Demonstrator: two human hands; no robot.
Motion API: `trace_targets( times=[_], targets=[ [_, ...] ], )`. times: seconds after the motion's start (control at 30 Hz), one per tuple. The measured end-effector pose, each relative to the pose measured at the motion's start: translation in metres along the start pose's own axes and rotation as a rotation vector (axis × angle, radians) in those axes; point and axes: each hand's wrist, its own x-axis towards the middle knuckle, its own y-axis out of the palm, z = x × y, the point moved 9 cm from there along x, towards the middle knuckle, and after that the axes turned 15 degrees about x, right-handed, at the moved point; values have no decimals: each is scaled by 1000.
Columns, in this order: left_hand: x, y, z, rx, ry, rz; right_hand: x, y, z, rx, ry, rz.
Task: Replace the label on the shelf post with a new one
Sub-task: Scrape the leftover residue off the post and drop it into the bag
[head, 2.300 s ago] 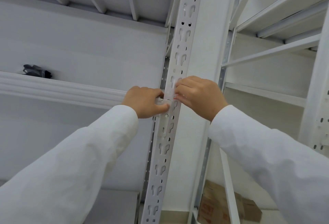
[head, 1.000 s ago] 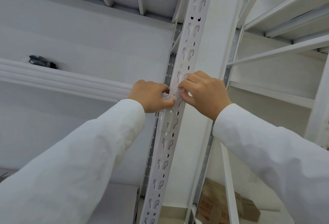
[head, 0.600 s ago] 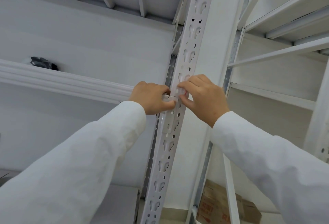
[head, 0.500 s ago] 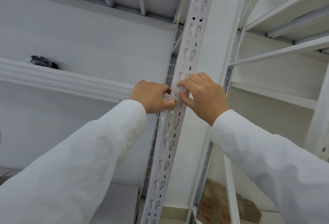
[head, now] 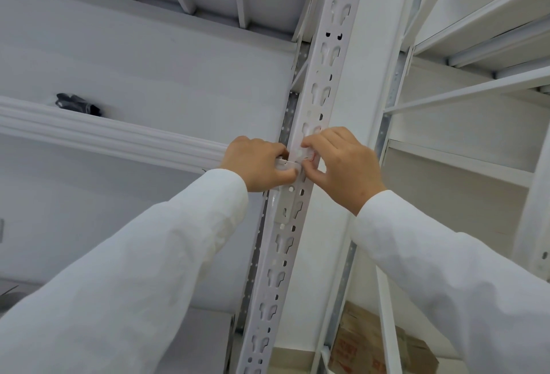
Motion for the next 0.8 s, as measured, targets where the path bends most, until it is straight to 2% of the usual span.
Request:
trace_targets(
  times=[0.47,0.63,0.8],
  targets=[
    [-5,6,-1,-1,7,26,12,6,-6,-43,92,-55],
    [-3,4,-1,11,23,9,5,-1,-19,129,120,45],
    [1,3,-3,24,41,-25,-1,-2,-22,111,97,82]
  ],
)
